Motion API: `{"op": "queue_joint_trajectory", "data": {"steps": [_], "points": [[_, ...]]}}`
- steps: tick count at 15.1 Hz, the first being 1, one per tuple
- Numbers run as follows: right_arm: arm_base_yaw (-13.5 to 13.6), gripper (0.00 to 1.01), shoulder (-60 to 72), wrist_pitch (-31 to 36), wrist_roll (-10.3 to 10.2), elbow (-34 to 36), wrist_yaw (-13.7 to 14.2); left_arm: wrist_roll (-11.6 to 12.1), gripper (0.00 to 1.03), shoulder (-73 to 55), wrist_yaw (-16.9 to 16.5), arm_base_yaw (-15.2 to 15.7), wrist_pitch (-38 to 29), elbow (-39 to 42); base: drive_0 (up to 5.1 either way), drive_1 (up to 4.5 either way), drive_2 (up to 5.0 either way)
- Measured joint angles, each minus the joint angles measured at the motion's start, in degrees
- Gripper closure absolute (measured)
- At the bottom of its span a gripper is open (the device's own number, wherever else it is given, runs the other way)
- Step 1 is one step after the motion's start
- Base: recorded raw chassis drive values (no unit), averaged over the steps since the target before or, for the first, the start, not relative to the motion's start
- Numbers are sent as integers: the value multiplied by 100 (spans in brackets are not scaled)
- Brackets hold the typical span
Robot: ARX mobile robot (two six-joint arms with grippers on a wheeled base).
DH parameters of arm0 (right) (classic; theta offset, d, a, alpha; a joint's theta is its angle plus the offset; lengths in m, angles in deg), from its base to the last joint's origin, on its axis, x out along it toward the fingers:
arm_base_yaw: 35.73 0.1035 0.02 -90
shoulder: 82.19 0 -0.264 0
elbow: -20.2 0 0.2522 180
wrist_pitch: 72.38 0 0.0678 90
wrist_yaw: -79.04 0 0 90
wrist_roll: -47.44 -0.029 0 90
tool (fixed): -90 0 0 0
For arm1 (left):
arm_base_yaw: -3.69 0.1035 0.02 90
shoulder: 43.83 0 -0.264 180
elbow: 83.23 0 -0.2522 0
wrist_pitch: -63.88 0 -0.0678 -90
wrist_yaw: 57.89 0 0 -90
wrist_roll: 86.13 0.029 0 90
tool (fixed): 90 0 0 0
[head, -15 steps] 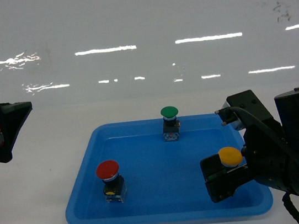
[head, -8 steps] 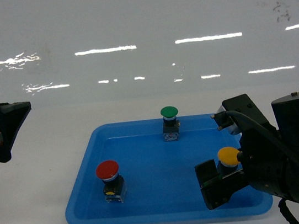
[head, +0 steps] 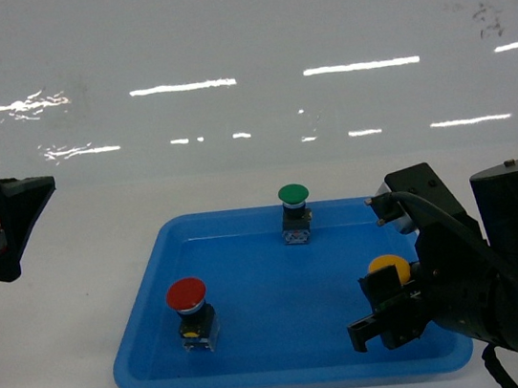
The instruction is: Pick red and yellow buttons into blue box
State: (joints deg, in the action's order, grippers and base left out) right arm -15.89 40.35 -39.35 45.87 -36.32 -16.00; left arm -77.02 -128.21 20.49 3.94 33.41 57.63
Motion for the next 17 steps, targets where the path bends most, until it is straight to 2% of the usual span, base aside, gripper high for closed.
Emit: {"op": "queue_joint_trajectory", "data": {"steps": [1, 2, 6, 8, 9, 11, 13, 14, 15, 16, 17], "points": [[0, 67, 0, 0, -2, -2, 0, -2, 5, 0, 0, 0, 0, 0, 0, 0, 0], [0, 68, 0, 0, -2, -2, 0, -2, 5, 0, 0, 0, 0, 0, 0, 0, 0], [-2, 68, -2, 70, -9, 17, 9, -2, 5, 0, 0, 0, 0, 0, 0, 0, 0], [-87, 68, -479, 245, 33, 496, 468, 0, 5, 0, 2, 0, -2, 0, 0, 0, 0], [-168, 69, -962, 420, 118, 807, 654, -2, 5, 0, 2, 0, 0, 0, 0, 0, 0], [-269, 69, -1956, 557, 223, 1298, 813, -2, 5, 0, 0, 0, 0, 0, 0, 0, 0], [-304, 69, -2785, 350, 251, 1764, 826, -2, 5, 0, 0, 0, 0, 0, 0, 0, 0], [-315, 69, -3635, 103, 192, 2081, 927, -2, 5, 0, 0, 0, -2, 0, 0, 0, 0], [-118, 69, -5058, -496, -7, 2695, 1248, -2, 5, 0, 0, 0, -2, 0, 0, 0, 0], [4, 69, -6596, -1316, -42, 3265, 1561, -2, 5, 0, 0, 0, 0, 0, 0, 0, 0], [-133, 69, -7442, -1698, 4, 3482, 1652, 0, 5, 0, 0, 0, 0, 0, 0, 0, 0]]}}
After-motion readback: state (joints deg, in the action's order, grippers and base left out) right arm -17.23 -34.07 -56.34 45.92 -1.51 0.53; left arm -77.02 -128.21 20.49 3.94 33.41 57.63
